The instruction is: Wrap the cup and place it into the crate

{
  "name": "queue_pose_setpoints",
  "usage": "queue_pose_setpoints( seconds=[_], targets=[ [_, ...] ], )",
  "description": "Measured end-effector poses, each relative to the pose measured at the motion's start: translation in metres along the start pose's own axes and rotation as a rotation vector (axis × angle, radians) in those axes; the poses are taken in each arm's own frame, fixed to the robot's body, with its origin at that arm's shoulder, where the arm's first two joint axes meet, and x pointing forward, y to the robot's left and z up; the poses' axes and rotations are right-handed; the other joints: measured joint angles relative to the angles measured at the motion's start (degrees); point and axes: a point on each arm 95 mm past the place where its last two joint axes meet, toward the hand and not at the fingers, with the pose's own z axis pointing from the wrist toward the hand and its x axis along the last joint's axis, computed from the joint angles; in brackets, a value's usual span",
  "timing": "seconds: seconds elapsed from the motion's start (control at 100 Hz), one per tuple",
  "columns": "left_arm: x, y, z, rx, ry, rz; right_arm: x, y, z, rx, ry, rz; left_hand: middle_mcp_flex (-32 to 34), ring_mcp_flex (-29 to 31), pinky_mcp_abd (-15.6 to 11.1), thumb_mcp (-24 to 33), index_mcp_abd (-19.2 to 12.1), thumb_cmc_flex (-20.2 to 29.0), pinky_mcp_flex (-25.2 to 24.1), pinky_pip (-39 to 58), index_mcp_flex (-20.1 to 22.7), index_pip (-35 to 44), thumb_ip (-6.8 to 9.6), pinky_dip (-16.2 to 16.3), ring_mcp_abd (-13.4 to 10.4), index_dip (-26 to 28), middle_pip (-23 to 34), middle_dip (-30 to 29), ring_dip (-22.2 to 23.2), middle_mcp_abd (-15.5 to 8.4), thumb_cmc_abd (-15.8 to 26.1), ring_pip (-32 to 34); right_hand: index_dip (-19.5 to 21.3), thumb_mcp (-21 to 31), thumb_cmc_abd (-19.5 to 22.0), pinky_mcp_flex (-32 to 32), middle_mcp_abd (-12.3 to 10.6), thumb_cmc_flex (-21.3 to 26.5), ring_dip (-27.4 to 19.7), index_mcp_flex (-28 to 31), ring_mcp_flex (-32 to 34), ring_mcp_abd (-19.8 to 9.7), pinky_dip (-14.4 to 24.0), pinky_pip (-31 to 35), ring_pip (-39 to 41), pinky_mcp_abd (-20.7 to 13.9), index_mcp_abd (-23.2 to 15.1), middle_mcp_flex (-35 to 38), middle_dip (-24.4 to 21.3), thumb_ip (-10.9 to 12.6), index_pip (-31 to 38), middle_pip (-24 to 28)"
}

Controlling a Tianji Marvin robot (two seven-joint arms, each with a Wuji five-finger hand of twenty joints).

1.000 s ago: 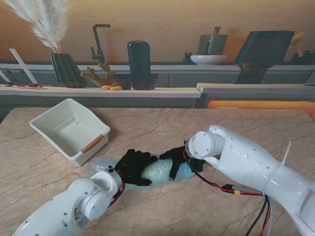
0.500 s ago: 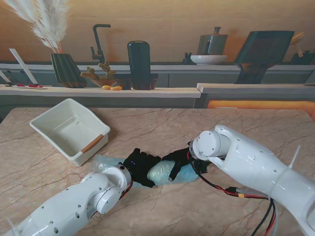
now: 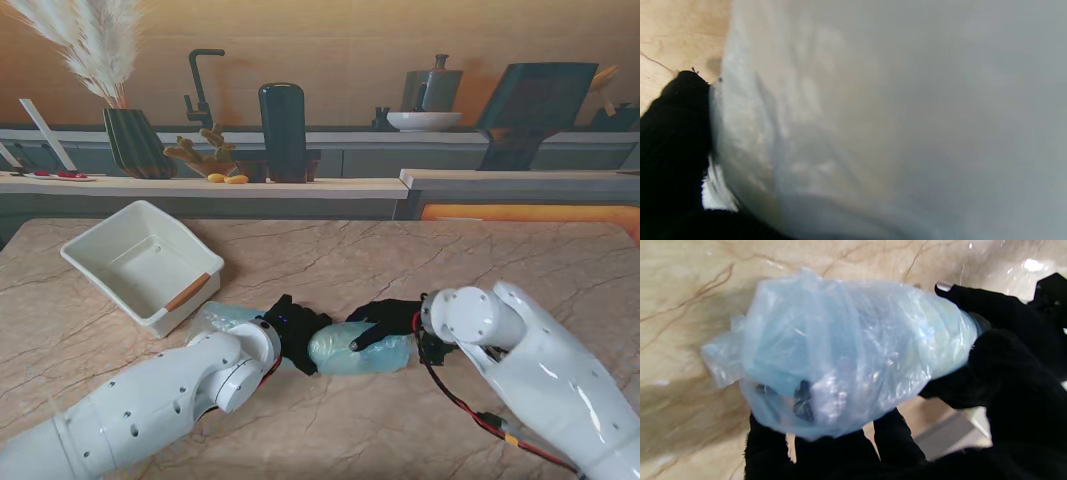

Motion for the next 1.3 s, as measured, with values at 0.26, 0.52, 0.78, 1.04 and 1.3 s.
queue_pose_setpoints(
  seconds=[0.26,0.52,0.78,1.04,1.3],
  targets=[
    [-0.003,-0.004,0.009,-0.029,-0.013,-0.014,0.007,-0.017,-0.035,-0.268,0.063,-0.031,5.8,6.0,-0.6,0.0,-0.5,-1.7,5.3,12.3,2.9,8.2,0.2,7.1,-0.4,4.3,5.2,8.5,6.4,-0.6,-3.3,10.5,1.8,0.0,1.2,1.6,0.4,0.0,-0.3,4.5,0.1,0.6,1.0,0.0,-0.5,0.1,-0.6,1.5,0.0,0.0,4.2,0.3],
    [-0.006,-0.002,0.016,0.014,-0.029,-0.017,0.019,-0.036,-0.048,-0.567,0.178,-0.172,15.0,10.3,-0.6,0.1,-3.0,-5.7,8.6,18.0,7.3,18.5,0.23,11.4,-0.8,7.9,-0.1,22.6,10.1,-1.7,-6.8,16.7,2.3,0.0,1.2,3.7,0.8,0.0,0.5,5.2,1.7,1.0,1.1,0.0,0.9,0.9,-2.7,3.1,0.0,0.0,5.1,0.5],
    [-0.006,0.002,0.013,0.049,-0.019,-0.002,0.036,-0.049,-0.05,-0.607,0.259,-0.241,15.5,10.5,-0.5,0.1,-2.5,-5.8,8.6,18.0,7.3,20.7,-0.34,12.2,-0.7,9.4,-0.1,23.1,11.4,-1.7,-6.8,17.4,2.4,0.0,0.9,4.5,0.3,0.0,0.5,6.9,3.2,0.6,1.1,0.0,0.9,0.9,-4.4,3.8,0.4,0.0,7.2,0.8],
    [-0.005,0.01,0.007,0.112,-0.006,0.04,0.047,-0.056,-0.053,-0.644,0.301,-0.233,16.1,11.1,-0.4,0.1,-1.2,-5.9,10.5,21.1,7.4,21.3,-0.34,14.1,-0.2,11.5,0.3,23.2,11.5,-1.1,-6.7,17.9,2.4,-0.1,1.7,4.9,0.3,0.0,0.5,8.3,3.3,0.6,1.7,0.0,0.9,1.1,-5.0,5.7,0.5,0.0,8.0,1.2],
    [-0.015,0.02,-0.005,0.182,-0.034,0.039,0.05,-0.061,-0.057,-0.687,0.319,-0.229,16.9,11.8,0.4,0.2,-0.1,-5.6,11.4,22.3,8.1,21.4,-0.4,15.7,0.7,11.3,0.4,23.2,11.9,-0.2,-6.8,18.4,2.4,-0.3,2.2,5.3,0.3,0.0,0.5,9.3,3.3,0.5,1.7,0.0,1.6,1.5,-5.3,6.4,0.5,0.0,9.5,1.2]
  ],
)
